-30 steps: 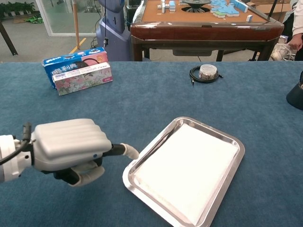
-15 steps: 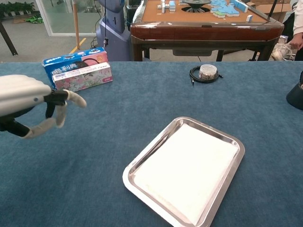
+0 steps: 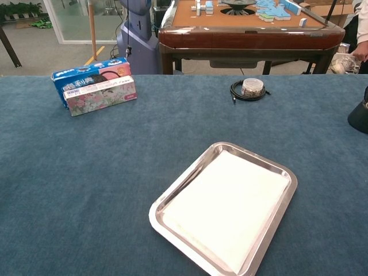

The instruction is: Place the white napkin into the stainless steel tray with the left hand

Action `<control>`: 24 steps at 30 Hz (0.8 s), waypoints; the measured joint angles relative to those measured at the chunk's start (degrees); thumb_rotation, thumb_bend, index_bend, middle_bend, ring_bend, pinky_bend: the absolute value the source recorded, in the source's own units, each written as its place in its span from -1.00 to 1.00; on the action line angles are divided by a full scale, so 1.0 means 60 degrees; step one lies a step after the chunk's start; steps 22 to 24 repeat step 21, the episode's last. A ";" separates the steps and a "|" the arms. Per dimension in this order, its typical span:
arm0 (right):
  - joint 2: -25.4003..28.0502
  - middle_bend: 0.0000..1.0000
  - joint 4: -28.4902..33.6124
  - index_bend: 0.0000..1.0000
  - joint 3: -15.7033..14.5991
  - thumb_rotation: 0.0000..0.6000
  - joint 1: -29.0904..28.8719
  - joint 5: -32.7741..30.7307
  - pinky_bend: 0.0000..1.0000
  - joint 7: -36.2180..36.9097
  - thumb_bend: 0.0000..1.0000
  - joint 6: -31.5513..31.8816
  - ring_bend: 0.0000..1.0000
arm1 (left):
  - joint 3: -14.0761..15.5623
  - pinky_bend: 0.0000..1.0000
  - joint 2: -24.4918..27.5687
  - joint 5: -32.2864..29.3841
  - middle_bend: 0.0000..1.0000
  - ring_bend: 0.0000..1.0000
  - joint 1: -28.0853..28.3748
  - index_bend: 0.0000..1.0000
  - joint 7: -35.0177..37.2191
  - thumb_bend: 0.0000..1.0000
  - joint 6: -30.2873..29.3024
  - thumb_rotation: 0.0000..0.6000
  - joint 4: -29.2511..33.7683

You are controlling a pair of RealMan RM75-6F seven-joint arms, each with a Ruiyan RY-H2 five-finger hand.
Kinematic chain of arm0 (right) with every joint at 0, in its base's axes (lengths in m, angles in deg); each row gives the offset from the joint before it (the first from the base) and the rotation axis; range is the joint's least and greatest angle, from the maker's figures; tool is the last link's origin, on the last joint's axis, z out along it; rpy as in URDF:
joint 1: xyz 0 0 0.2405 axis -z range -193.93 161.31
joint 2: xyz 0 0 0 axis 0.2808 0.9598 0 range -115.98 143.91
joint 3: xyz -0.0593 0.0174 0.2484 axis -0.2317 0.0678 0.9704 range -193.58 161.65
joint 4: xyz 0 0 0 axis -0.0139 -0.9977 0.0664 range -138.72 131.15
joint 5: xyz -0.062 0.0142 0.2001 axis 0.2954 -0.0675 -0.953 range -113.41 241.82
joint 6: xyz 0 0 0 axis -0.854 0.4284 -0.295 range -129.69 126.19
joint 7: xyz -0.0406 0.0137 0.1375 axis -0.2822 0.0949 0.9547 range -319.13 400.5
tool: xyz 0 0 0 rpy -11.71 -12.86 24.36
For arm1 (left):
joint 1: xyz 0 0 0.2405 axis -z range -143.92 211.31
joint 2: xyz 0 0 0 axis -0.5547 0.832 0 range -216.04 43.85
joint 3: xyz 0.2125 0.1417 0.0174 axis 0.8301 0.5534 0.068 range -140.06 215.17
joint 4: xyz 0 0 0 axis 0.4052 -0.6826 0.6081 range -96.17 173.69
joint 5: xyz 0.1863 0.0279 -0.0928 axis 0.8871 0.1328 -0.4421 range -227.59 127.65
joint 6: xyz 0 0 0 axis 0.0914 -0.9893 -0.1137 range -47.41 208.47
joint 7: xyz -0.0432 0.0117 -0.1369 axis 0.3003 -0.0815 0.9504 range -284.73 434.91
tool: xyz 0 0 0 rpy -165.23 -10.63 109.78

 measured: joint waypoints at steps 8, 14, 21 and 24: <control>-0.0292 -0.40 -0.0114 -0.15 0.0057 1.00 -0.0239 -0.0623 -0.61 -0.0599 -0.93 -0.0506 -0.75 | 0.0011 -0.42 -0.0033 0.0668 -0.78 -0.87 -0.0908 -0.41 0.0873 0.14 -0.1130 1.00 -0.0918; -0.0421 -0.40 -0.0119 -0.15 -0.0016 1.00 -0.0314 -0.0656 -0.61 -0.0821 -0.93 -0.0644 -0.75 | 0.0021 -0.42 0.0072 0.0860 -0.70 -0.88 -0.1293 -0.42 0.1814 0.14 -0.1241 1.00 -0.1576; -0.0501 -0.40 -0.0171 -0.15 -0.0043 1.00 -0.0319 -0.0522 -0.61 -0.0763 -0.93 -0.0551 -0.75 | -0.0188 -0.42 0.0183 0.0958 -0.70 -0.87 -0.1413 -0.52 0.2731 0.14 -0.1074 1.00 -0.1950; -0.0501 -0.40 -0.0171 -0.15 -0.0043 1.00 -0.0319 -0.0522 -0.61 -0.0763 -0.93 -0.0551 -0.75 | -0.0188 -0.42 0.0183 0.0958 -0.70 -0.87 -0.1413 -0.52 0.2731 0.14 -0.1074 1.00 -0.1950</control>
